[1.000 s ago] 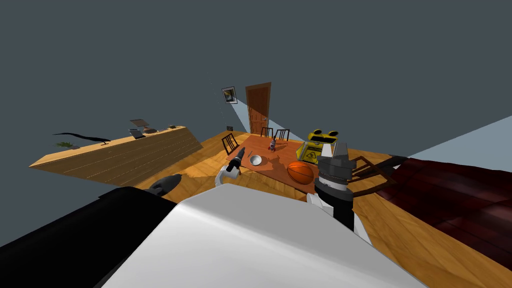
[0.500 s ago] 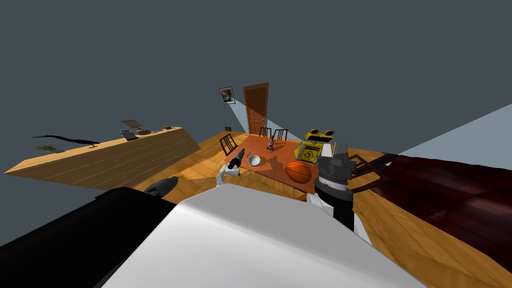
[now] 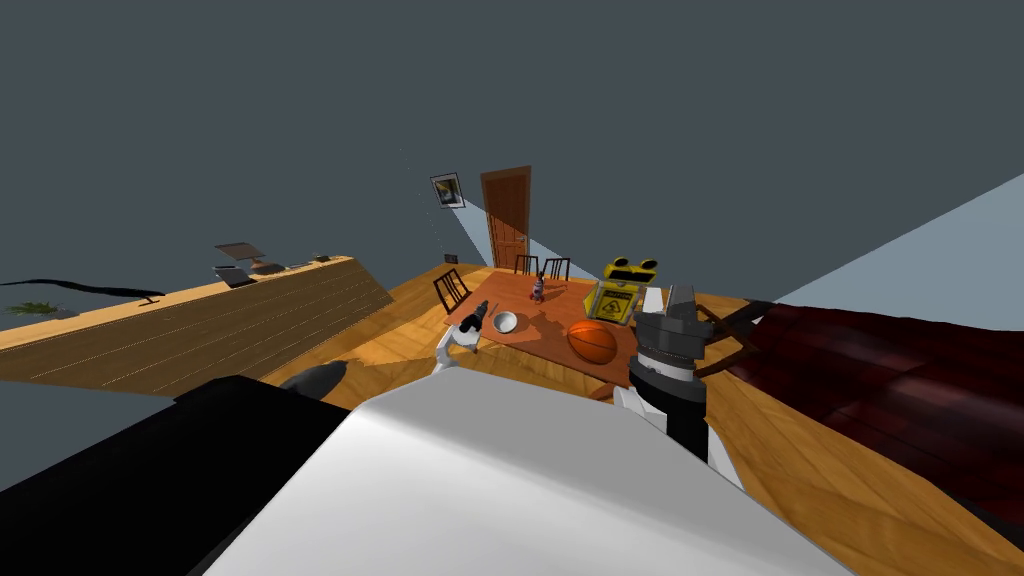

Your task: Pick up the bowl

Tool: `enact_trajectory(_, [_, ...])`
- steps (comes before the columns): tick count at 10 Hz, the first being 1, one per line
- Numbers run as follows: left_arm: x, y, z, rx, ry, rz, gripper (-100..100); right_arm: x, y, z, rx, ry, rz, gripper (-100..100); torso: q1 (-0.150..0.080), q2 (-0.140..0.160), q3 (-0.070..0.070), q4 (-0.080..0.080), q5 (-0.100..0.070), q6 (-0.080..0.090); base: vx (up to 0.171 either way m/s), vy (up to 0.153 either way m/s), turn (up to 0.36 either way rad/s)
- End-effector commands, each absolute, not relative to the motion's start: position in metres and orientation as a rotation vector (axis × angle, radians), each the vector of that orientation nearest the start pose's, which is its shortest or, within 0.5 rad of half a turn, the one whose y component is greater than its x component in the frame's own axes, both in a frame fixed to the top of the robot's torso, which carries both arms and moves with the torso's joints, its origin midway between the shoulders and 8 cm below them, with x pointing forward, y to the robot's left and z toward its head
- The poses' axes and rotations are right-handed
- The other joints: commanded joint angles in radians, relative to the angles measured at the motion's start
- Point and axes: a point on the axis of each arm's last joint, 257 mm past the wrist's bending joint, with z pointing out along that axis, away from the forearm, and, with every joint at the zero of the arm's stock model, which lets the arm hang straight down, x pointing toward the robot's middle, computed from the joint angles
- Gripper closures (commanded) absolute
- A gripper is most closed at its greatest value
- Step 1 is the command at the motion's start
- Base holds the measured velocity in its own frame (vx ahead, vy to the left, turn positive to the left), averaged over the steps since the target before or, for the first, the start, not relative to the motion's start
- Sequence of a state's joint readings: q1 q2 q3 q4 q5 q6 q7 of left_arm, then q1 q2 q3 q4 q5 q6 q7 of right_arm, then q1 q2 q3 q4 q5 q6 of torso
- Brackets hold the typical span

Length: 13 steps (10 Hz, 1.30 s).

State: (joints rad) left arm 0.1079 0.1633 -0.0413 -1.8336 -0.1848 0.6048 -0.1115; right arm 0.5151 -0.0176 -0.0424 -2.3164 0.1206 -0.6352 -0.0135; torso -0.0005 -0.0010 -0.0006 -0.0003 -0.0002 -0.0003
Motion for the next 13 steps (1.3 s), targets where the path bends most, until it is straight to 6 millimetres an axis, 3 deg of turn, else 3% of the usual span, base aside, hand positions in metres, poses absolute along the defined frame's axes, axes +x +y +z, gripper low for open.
enact_trajectory(1, [0.488,0.302,-0.3,-1.227,1.676,-0.549,-100,0.312,-0.266,0.058,0.437,0.593,1.232,0,0.0,0.0,0.0,0.0,0.0,0.0,0.012,-0.008,-0.06])
enact_trajectory(6, [0.483,0.324,-0.334,-1.353,1.738,-0.419,-100,0.312,-0.266,0.058,0.437,0.593,1.232,0,0.0,0.0,0.0,0.0,0.0,0.0,0.014,-0.01,-0.087])
enact_trajectory(13, [0.459,0.344,-0.382,-1.56,1.82,-0.242,-100,0.312,-0.266,0.058,0.437,0.593,1.232,0,0.0,0.0,0.0,0.0,0.0,0.0,0.017,-0.006,-0.089])
